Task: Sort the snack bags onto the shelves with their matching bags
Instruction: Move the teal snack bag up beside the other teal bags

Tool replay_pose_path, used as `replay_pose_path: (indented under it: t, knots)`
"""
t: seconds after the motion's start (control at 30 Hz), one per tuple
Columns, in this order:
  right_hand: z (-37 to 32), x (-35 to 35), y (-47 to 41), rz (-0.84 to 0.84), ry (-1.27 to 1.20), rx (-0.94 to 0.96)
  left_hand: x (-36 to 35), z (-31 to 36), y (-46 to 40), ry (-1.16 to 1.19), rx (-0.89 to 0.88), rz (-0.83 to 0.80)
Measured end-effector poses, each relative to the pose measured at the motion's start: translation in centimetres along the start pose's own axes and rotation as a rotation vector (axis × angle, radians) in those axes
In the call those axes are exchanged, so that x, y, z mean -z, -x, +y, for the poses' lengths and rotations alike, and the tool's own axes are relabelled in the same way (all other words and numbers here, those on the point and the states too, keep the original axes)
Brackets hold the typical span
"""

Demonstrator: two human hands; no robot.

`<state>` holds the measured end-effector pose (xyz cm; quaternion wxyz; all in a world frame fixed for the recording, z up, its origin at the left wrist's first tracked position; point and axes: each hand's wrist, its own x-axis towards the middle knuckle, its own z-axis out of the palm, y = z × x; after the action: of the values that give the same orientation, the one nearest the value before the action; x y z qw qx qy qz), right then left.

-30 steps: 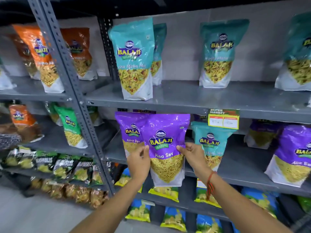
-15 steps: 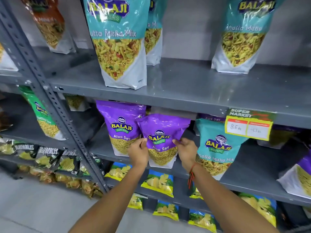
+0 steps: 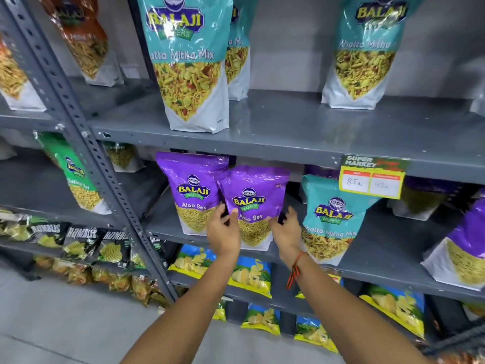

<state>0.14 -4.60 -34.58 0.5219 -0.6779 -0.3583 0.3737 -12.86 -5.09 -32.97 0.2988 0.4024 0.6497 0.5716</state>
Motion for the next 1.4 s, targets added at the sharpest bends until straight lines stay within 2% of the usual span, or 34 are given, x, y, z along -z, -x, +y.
replay_pose_path:
  t: [0.13, 0.27, 0.43, 0.53, 0.63, 0.73, 0.83, 1.03, 1.4]
  knots:
    - [0.2, 2.8, 4.1, 0.000, -0.111, -0.002, -1.3, 2.1, 4.1, 0.030, -0.104, -0.097]
    - [0.8, 7.8, 5.9, 0.187, -0.150, 0.065, -3.6, 3.1, 7.1, -0.003, -0.160, -0.313]
    - [1.6, 14.1, 3.8, 0.443, -0.207, 0.054, -7.1, 2.7, 8.8, -0.219, -0.218, -0.512]
    - [2.1, 16.1, 1.1, 0.388, -0.186, 0.033, -9.5, 1.9, 8.5, -0.325, -0.194, -0.576]
    - [2.9, 17.1, -1.8, 0.194, -0.156, 0.042, -11.2, 0.7, 7.7, -0.361, -0.257, -0.529]
    - [2.8, 18.2, -3.3, 0.103, -0.009, 0.090, -12.1, 0.3, 7.2, -0.348, -0.348, -0.435]
    - [2.6, 19.0, -3.6, 0.111, 0.065, 0.184, -12.5, 0.2, 6.7, -0.351, -0.388, -0.396]
    - [2.5, 19.1, -2.2, 0.186, 0.181, 0.299, -10.6, 0.5, 8.1, -0.355, -0.406, -0.452]
    - [3.3, 19.9, 9.9, 0.196, 0.240, 0.412, 0.3, 0.6, 14.0, -0.290, -0.479, -0.485]
